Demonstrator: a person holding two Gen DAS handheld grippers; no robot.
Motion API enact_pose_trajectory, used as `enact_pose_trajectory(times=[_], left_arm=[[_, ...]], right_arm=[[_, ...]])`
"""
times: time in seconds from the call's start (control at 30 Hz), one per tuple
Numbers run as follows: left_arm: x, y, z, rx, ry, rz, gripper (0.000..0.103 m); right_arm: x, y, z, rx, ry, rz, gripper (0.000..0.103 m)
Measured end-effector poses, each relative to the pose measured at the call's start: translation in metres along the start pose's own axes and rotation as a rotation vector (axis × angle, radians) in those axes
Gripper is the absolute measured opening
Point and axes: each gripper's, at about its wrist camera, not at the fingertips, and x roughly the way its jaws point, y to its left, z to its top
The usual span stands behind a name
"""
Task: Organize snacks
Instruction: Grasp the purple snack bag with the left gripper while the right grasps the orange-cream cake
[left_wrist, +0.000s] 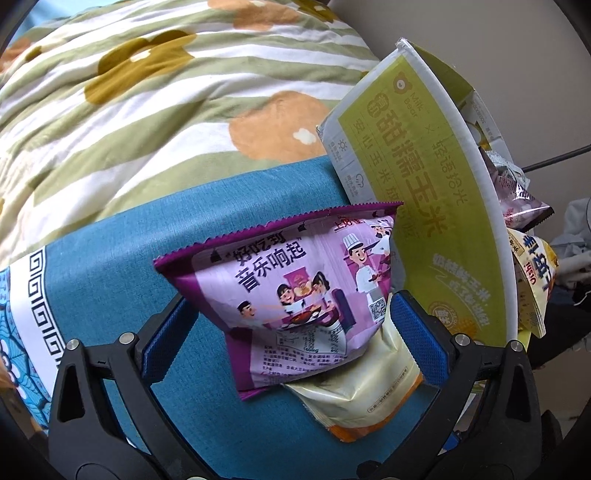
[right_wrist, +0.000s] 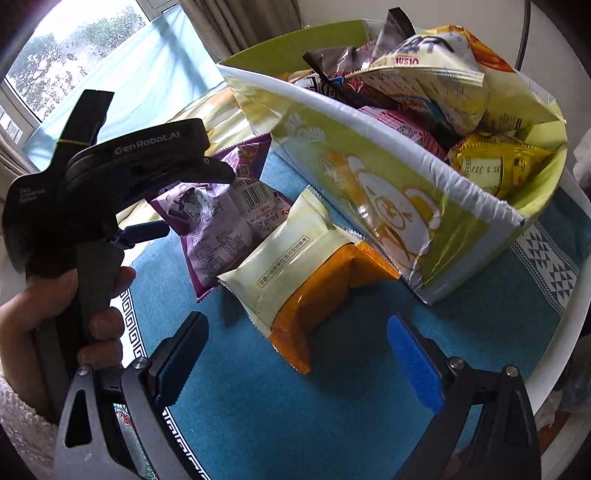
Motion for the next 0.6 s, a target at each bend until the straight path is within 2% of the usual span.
enact_pose_trajectory(times=[0.07, 0.17, 0.27, 0.33, 0.37, 0.6], left_arm=[[0.002, -0.002, -0.002, 0.015, 0.010, -0.012, 0.103], [0.011, -0.004, -0.005, 0.035, 0.031, 0.013, 0.103], [0.016, 0.001, -0.006, 0.009, 0.023, -0.021, 0.102], [0.015, 0.003, -0.007, 0.009, 0.005, -0.033, 0.093], [0.014, 0.004, -0.008, 0.007, -0.001, -0.043, 0.092], [-0.003, 0.025, -0.014, -0.009, -0.014, 0.001, 0.091]], right_arm=[[0.002, -0.003, 0.001, 0.009, 0.004, 0.003, 0.097], [0.003, -0.004, 0.003, 0.018, -0.001, 0.008, 0.097], [0.003, -0.006, 0.005, 0.027, -0.009, 0.009, 0.097], [0.005, -0.008, 0.008, 0.038, -0.009, 0.010, 0.097], [0.006, -0.010, 0.009, 0.044, -0.008, 0.011, 0.097], [0.012, -0.018, 0.012, 0.072, 0.002, 0.017, 0.097]])
